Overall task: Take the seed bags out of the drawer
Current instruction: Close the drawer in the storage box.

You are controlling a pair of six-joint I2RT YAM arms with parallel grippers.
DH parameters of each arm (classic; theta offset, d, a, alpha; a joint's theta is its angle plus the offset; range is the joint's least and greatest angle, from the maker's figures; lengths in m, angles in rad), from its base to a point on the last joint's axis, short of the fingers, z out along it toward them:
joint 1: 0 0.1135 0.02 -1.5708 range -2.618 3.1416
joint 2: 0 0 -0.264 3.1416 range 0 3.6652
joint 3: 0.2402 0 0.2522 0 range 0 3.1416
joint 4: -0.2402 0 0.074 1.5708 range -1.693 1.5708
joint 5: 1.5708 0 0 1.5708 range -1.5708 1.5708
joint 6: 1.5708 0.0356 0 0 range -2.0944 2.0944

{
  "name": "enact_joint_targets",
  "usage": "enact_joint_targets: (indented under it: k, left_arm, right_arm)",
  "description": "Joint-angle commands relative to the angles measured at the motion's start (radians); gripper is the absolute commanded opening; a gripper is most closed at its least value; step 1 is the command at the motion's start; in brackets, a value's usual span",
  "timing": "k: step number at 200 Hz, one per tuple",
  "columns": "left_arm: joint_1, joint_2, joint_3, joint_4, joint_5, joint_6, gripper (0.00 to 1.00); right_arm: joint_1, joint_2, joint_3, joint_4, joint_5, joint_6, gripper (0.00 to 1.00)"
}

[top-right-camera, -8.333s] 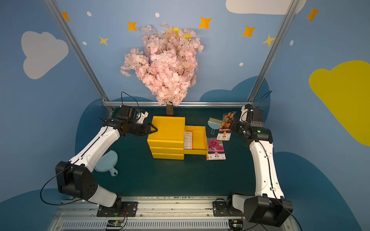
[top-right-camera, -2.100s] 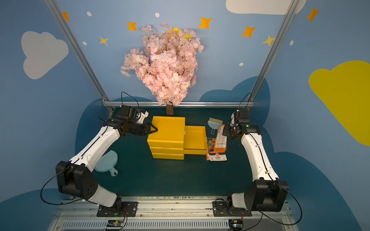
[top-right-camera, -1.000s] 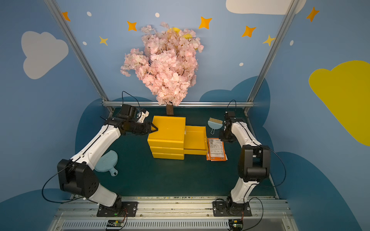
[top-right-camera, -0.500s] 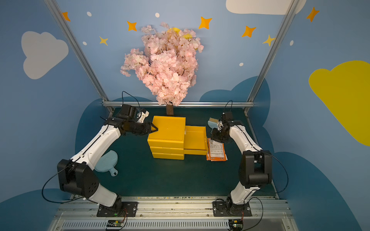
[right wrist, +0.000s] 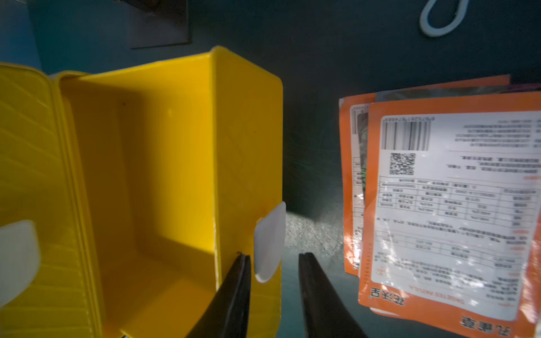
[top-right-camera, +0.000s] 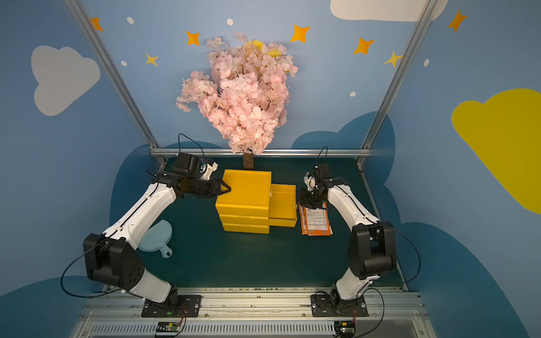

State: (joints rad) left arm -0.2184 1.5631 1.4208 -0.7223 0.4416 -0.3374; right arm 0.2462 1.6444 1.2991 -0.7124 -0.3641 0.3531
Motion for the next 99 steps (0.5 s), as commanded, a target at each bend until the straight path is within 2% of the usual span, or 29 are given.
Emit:
enact_joint_targets:
  k: [1,99]
  left_arm:
    - [-0.018,0.003,-0.033,-0.078,-0.012,0.019,0.57]
    - [-0.017,-0.027,-0.049,-0.083,-0.034,0.024,0.58]
  right_arm:
    - [0.026,0.017,-0.007,0.063,-0.072,0.041,0.34]
    - [0.122,0.143,0.020,0.258,-0.249,0.189,0.34]
